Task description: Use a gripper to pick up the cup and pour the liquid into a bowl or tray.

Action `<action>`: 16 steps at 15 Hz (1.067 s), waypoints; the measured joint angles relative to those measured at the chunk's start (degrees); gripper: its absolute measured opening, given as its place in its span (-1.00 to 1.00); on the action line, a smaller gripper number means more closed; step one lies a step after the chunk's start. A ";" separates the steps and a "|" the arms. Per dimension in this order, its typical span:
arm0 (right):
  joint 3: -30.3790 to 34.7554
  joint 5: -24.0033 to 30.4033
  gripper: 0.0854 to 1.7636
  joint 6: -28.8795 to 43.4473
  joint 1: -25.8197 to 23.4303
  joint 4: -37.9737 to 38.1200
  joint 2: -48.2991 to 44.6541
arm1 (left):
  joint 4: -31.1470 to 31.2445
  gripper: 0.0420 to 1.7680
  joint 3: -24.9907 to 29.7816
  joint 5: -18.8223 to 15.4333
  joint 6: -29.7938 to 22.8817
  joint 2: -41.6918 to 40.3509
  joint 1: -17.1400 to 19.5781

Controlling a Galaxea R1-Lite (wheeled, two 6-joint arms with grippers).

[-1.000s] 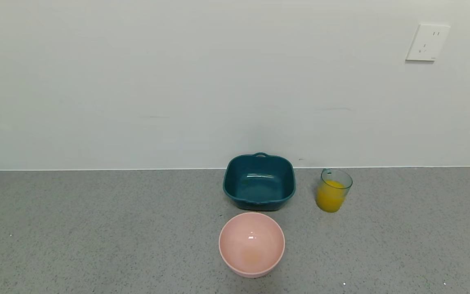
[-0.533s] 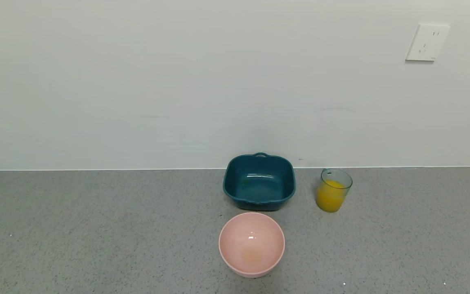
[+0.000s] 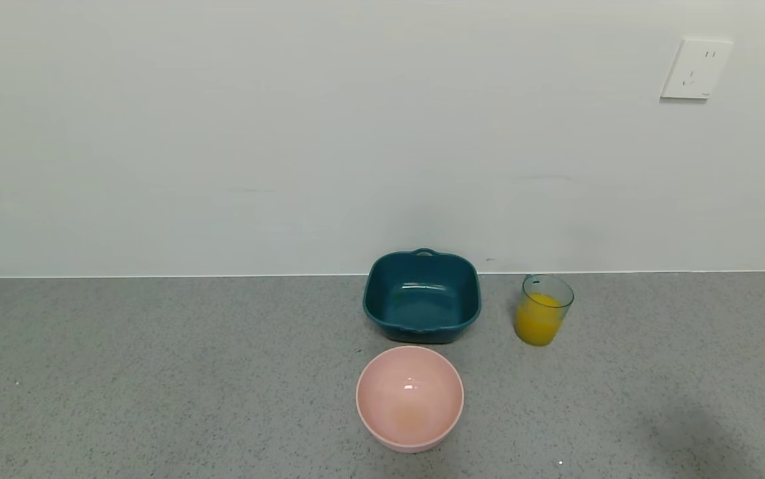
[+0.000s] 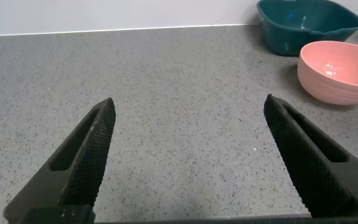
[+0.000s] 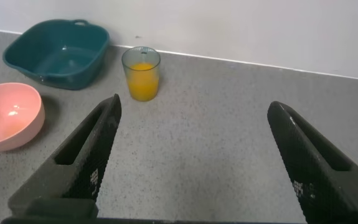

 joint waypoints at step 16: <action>-4.11 -0.60 0.94 1.66 9.84 -29.14 52.22 | 0.00 0.94 0.00 -0.02 0.02 0.00 0.00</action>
